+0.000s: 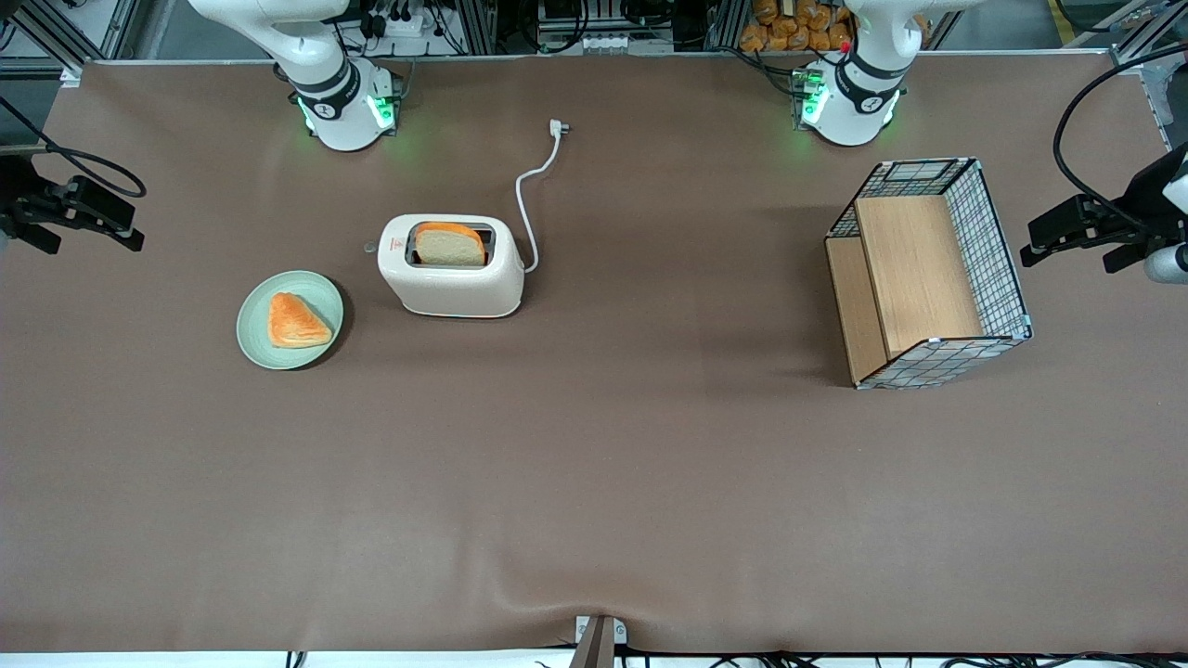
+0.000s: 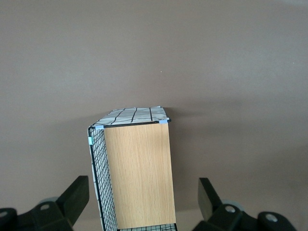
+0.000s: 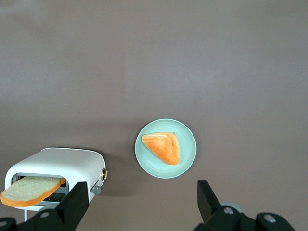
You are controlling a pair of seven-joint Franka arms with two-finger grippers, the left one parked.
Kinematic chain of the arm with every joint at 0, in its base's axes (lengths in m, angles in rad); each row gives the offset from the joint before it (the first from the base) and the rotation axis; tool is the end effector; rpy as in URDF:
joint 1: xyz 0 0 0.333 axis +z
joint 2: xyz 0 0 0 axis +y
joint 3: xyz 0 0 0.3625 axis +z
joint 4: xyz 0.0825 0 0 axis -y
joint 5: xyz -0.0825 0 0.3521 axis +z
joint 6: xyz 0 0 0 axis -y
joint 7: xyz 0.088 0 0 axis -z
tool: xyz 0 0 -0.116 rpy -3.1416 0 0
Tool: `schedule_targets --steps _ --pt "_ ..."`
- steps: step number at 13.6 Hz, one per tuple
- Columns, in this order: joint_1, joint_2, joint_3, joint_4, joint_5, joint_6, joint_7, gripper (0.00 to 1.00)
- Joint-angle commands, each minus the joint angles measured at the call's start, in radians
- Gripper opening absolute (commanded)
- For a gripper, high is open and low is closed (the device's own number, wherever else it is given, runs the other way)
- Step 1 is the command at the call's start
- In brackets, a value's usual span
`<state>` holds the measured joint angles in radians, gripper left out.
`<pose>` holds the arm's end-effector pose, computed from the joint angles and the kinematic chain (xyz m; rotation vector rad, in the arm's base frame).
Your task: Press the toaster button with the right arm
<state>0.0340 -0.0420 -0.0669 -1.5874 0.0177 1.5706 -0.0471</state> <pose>0.5078 -0.0156 0.6763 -3.1218 -0.0226 -0.0404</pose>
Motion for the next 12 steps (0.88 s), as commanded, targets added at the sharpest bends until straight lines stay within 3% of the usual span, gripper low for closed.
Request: schedule_targets --steps 1,12 --pt "-0.008 0.005 0.013 0.018 -0.018 -0.003 0.020 1.00" --pt "-0.014 0.011 0.012 0.030 -0.022 -0.001 0.016 1.00"
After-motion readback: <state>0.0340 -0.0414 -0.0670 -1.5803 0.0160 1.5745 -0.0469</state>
